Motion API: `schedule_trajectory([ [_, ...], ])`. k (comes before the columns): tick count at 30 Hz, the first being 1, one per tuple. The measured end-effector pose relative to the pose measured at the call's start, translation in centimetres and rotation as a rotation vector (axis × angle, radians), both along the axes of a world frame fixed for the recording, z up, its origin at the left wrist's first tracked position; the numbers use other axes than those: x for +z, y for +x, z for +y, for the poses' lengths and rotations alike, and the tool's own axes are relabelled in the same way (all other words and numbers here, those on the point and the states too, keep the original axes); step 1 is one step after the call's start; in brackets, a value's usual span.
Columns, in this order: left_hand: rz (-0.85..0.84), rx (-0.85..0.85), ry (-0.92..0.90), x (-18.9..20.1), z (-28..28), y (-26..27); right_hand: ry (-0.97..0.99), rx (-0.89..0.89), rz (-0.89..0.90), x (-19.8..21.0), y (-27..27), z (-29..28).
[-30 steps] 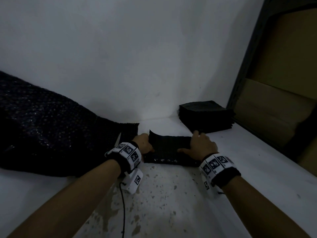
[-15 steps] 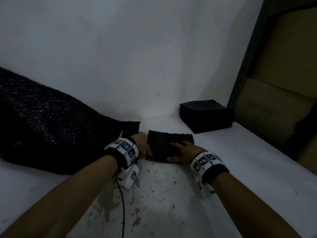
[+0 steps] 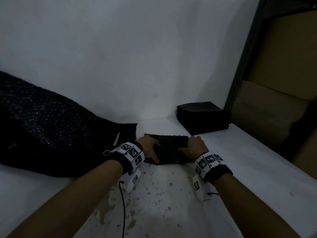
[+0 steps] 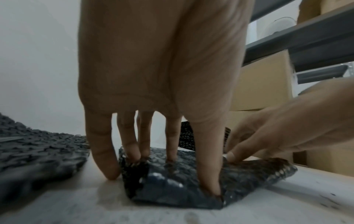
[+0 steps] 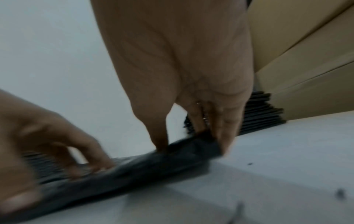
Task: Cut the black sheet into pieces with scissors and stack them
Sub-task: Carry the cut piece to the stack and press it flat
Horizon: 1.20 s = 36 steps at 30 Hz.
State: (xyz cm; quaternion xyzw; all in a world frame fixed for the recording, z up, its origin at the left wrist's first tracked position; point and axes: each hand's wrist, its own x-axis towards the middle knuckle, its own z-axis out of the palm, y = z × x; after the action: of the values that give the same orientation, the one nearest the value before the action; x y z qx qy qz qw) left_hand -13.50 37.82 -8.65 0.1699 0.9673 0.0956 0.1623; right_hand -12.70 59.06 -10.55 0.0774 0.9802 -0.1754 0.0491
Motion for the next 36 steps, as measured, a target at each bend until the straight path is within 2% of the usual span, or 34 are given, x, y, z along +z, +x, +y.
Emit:
schedule_trajectory([
  [2,-0.001,0.006,-0.003,0.2,0.1,-0.2,-0.008,-0.107,-0.013,0.4,-0.2,0.6],
  [9,-0.020,0.018,-0.006,0.9,0.2,-0.7,-0.220,-0.150,-0.130,2.0,-1.2,1.8],
  [14,-0.032,0.030,-0.009,0.7,0.0,-1.1,-0.544,-0.136,-0.134,1.7,-2.2,1.7],
  [18,-0.043,0.189,0.108,1.0,-0.4,-1.8,-0.892,-0.062,-0.080,2.0,-2.2,1.8],
  [21,0.018,0.382,0.296,1.7,-0.5,-2.3,-1.069,0.027,-0.021,2.9,-1.7,2.4],
  [22,-0.015,0.409,0.389,1.8,-0.5,-2.6,-1.131,0.055,-0.008,3.4,-1.5,2.7],
  [25,-0.247,0.500,0.827,2.6,0.2,-3.1,-1.264,0.139,0.013,4.9,-1.3,4.1],
  [27,-0.418,0.559,1.032,3.0,0.6,-3.5,-1.299,0.168,0.037,5.8,-1.6,5.0],
  [29,-0.476,0.549,1.141,3.3,1.2,-4.2,-1.326,0.160,0.071,6.5,-2.3,5.9],
  [32,-0.449,0.558,1.273,3.8,2.5,-5.4,-1.330,0.135,0.119,7.9,-3.5,7.2],
  [36,-0.521,0.508,1.416,4.7,4.7,-7.3,-1.223,0.109,0.158,9.6,-5.8,9.5],
])
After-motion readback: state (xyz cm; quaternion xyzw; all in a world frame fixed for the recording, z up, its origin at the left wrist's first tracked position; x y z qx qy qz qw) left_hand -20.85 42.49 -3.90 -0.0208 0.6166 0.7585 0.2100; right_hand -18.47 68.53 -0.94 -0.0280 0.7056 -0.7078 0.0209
